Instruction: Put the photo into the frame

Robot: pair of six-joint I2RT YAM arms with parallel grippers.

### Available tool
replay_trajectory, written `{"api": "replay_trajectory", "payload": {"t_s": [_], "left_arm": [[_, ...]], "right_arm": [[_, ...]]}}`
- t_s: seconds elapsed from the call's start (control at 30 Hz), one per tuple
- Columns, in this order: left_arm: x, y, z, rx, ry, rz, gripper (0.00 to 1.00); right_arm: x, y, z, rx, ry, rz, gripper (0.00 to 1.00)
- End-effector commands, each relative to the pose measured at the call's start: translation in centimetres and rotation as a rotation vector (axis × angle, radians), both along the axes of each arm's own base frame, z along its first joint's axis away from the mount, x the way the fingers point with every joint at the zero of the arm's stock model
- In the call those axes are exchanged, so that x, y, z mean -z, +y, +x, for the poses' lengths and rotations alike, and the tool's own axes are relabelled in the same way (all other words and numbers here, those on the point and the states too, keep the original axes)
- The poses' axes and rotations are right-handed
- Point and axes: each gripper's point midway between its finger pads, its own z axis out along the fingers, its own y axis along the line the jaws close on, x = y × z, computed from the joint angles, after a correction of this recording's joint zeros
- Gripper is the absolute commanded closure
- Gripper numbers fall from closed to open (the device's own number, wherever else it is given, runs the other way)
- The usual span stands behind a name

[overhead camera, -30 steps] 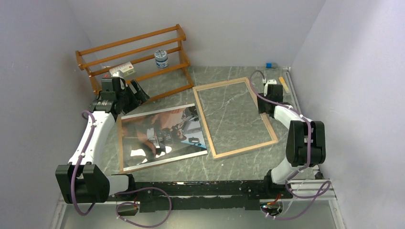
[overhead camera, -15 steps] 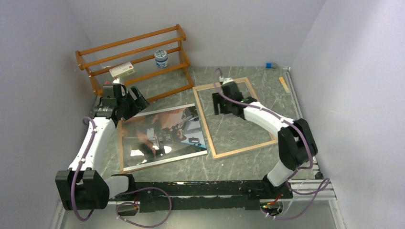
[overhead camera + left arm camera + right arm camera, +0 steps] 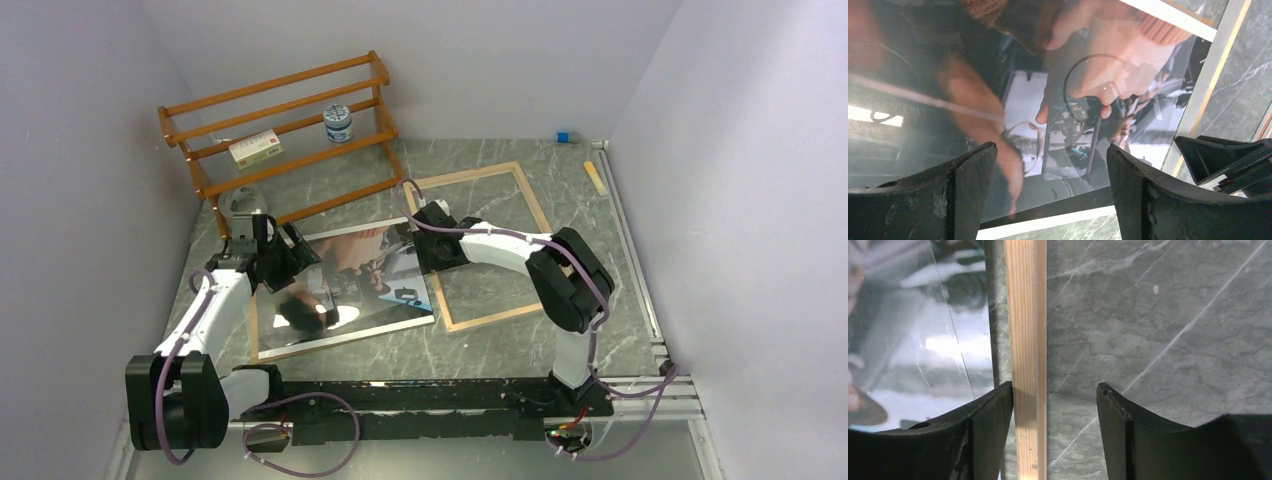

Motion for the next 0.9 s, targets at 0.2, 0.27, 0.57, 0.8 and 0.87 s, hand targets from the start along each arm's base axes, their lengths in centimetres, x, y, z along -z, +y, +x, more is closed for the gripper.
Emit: {"api": "replay_trajectory", "payload": {"t_s": [0.2, 0.27, 0.57, 0.8, 0.87], "left_arm": [[0.0, -0.2, 1.0, -0.038, -0.034, -0.036, 0.15], [0.1, -0.1, 0.9, -0.042, -0.030, -0.031, 0.15], [0.5, -0.3, 0.8, -0.044, -0.016, -0.045, 0.15], [0.8, -0.3, 0.7, -0.043, -0.006, -0.043, 0.15], [0.9, -0.4, 0.7, -0.043, -0.005, -0.046, 0.15]], "right_arm": [[0.1, -1.4, 0.4, 0.135, -0.008, -0.079, 0.71], [-0.1, -1.7, 0.1, 0.178, -0.009, -0.065, 0.74], [-0.3, -0.6, 0.7, 0.162, -0.022, -0.013, 0.75], [-3.7, 1.6, 1.2, 0.112, -0.050, 0.105, 0.38], [-5.0, 1.4, 1.2, 0.117, -0.073, 0.121, 0.31]]}}
